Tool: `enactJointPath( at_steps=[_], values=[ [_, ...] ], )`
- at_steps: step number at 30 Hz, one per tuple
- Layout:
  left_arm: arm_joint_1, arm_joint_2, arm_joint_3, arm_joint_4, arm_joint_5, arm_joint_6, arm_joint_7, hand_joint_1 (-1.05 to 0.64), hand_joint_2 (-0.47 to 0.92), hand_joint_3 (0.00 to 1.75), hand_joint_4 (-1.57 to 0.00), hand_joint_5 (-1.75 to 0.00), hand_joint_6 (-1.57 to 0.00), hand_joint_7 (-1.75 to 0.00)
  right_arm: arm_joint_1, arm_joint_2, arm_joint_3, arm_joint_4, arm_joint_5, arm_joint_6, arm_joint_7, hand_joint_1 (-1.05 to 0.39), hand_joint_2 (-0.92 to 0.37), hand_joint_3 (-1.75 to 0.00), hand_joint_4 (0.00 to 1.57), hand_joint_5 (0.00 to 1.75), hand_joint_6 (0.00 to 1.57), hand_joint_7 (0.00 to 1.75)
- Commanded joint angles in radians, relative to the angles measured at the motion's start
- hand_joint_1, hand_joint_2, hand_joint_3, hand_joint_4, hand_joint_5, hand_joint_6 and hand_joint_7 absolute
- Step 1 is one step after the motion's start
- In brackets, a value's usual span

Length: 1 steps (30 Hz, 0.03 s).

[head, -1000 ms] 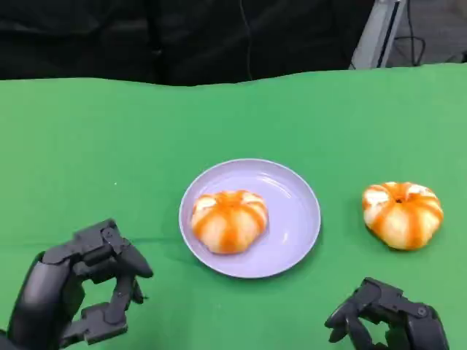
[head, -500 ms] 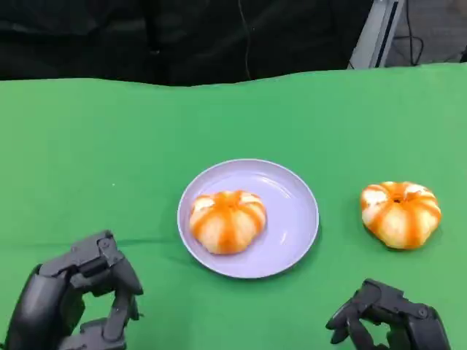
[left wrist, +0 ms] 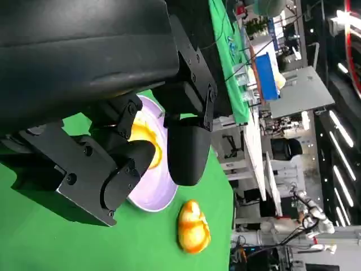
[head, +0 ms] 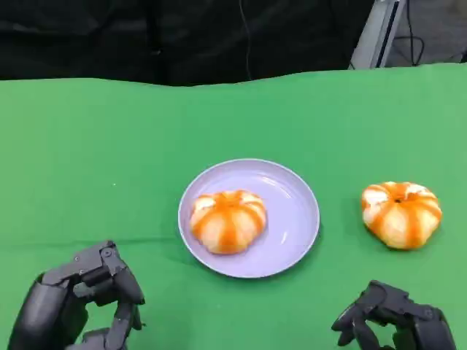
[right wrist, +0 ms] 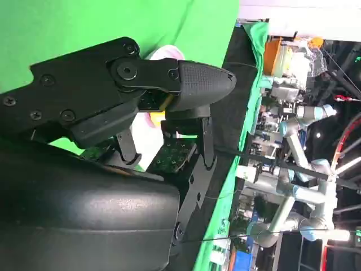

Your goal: Grasp the bread from the table and place it into the plate.

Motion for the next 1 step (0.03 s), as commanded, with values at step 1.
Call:
enactJointPath(
  at_steps=[1],
  values=[
    [0.011,0.000,0.005,-0.007,-0.015,-0.005,-0.017,0.08,0.47,1.37,-0.82,-1.75,-0.77,-1.56,0.003,-0.013,-0.011,0.002,-0.002,-0.021,-0.009,-0.71,-0.92,-0.46,0.84,1.55,0.88,1.21]
  ],
)
